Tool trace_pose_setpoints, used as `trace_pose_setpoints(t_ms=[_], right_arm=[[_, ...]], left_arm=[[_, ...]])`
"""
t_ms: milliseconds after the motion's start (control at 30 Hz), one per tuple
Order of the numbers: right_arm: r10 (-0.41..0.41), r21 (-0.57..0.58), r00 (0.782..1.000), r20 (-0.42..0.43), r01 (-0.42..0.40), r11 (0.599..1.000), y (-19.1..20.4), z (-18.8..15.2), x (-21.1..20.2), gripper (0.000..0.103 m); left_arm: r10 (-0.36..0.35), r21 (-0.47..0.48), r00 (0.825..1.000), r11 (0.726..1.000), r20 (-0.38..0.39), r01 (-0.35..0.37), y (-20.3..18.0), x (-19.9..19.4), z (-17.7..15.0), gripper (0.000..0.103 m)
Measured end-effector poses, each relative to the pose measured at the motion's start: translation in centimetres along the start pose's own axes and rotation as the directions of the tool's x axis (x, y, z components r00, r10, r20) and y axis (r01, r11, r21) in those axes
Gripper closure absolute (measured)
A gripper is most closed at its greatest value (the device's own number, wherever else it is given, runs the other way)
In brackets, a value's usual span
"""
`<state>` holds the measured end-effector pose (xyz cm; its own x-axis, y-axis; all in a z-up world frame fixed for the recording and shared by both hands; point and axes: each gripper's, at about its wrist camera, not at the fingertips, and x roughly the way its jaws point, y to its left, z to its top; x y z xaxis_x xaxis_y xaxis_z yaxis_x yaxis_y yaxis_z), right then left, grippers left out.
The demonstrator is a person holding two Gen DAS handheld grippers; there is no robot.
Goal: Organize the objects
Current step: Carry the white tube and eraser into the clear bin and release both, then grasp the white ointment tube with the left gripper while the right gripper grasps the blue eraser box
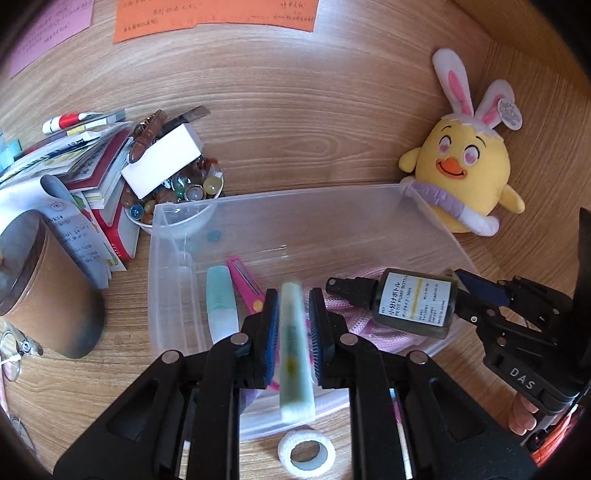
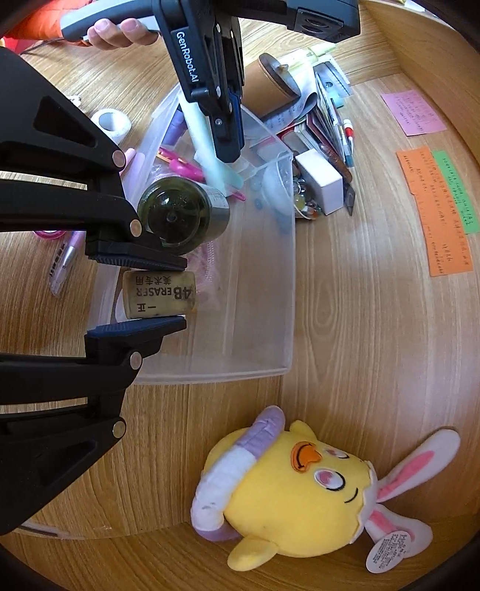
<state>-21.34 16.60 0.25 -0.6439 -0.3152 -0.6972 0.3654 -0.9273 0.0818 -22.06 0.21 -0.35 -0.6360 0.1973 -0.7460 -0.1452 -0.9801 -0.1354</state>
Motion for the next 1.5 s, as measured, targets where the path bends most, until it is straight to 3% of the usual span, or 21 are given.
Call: trace_pose_setpoints(t_ms=[233, 300, 567, 700, 767, 867, 967, 1233, 1500], right_arm=[[0.012, 0.002, 1.0, -0.008, -0.012, 1.0, -0.1, 0.1, -0.1, 0.08], [0.017, 0.007, 1.0, -0.003, -0.017, 1.0, -0.1, 0.2, -0.5, 0.077], [0.01, 0.004, 0.999, 0.041, -0.011, 1.0, 0.3, 0.0, -2.8, 0.057], [0.001, -0.024, 0.997, 0.076, 0.001, 1.0, 1.2, -0.7, -4.7, 0.046], [0.005, -0.036, 0.996, 0.09, -0.002, 0.999, 1.6, -1.1, -5.6, 0.045], [0.006, -0.055, 0.994, 0.109, 0.0, 0.998, 2.3, -2.0, -6.8, 0.044], [0.01, -0.071, 0.992, 0.123, -0.001, 0.998, 3.0, -3.0, -7.8, 0.035], [0.027, -0.092, 0.994, 0.102, -0.017, 0.996, 4.6, -6.5, -8.9, 0.034], [0.028, -0.088, 0.999, 0.03, -0.025, 0.996, 5.0, -10.2, -8.3, 0.034]], left_arm=[[0.008, 0.026, 1.0, 1.0, 0.025, -0.008, -0.6, -0.8, -0.1, 0.087], [0.007, 0.031, 0.999, 0.999, 0.034, -0.008, -0.7, -1.2, -0.2, 0.083], [0.011, 0.052, 0.995, 0.999, 0.099, -0.016, -1.4, -4.0, -1.2, 0.046], [0.034, 0.07, 0.989, 0.997, 0.143, -0.044, -2.0, -5.7, -2.1, 0.034], [0.04, 0.077, 0.986, 0.996, 0.162, -0.053, -2.2, -6.6, -2.6, 0.022], [0.045, 0.083, 0.983, 0.995, 0.176, -0.06, -2.3, -7.5, -3.5, 0.015], [0.06, 0.092, 0.982, 0.993, 0.178, -0.077, -2.4, -8.0, -4.6, 0.012], [0.07, 0.083, 0.989, 0.993, 0.133, -0.081, -2.1, -8.2, -8.1, 0.006], [0.084, 0.071, 0.996, 0.994, 0.036, -0.086, -1.1, -7.0, -12.0, 0.006]])
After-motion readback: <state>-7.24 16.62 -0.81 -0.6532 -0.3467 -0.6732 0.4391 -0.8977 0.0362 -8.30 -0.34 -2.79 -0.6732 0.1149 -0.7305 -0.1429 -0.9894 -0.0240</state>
